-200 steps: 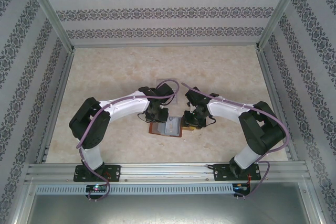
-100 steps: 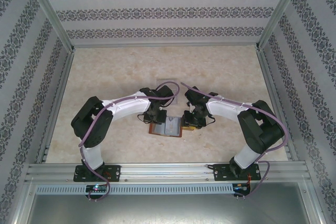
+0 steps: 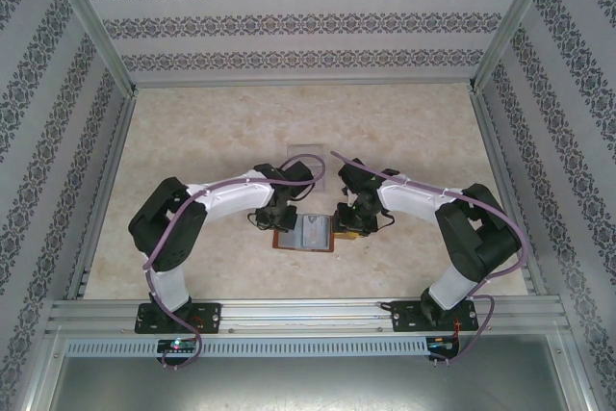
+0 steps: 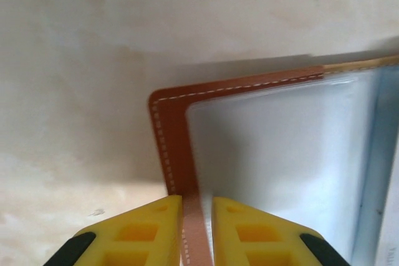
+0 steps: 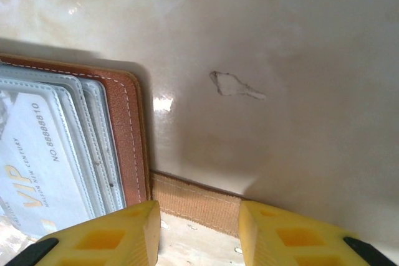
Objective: Take the credit cards out of the card holder
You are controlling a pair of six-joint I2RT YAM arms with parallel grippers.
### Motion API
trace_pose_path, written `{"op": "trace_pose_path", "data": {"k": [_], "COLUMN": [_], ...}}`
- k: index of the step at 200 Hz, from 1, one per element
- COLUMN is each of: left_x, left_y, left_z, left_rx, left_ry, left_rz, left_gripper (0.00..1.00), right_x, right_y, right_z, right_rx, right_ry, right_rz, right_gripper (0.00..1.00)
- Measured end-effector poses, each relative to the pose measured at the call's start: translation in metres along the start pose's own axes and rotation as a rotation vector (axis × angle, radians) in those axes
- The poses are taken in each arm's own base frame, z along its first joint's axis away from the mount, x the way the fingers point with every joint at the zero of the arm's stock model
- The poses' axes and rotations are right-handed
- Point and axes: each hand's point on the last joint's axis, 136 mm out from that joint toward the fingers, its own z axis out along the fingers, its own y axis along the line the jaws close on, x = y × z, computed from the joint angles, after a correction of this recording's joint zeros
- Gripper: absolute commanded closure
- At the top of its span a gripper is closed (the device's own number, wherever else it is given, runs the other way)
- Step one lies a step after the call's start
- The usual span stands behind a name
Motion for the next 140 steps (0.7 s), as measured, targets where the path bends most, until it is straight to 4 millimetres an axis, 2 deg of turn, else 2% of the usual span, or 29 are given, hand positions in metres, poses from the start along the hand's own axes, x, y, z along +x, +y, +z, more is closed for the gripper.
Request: {"op": "trace_pose_path", "data": {"k": [35, 68, 101, 140], "left_x": [-0.003, -0.007, -0.008, -0.013], "left_y": [0.009, 0.007, -0.004, -0.03], "left_z": [-0.012, -0.03, -0.045, -0.049], "left_rx": [-0.001, 0.042, 0.124, 0.274], "left_ry": [-0.026, -0.067, -0.089, -0.087], "left_rz": [-0.015, -0.02, -0.019, -0.023], "left_gripper": [0.8, 0.8, 0.8, 0.8], "right_x": [0.0, 0.004, 0.004, 0.0], "right_y": [-0.004, -0.006, 0.001, 0.013], "right_z": [-0.002, -0.004, -0.009, -0.013], "right_rx": [0.027, 0.048, 0.034, -0.022], "right_ry": [0.001, 0.007, -0.006, -0.021], "right_rz": [-0.007, -0.009, -0.022, -0.012], "right_gripper": [0.59, 0.59, 0.59, 0.64]}}
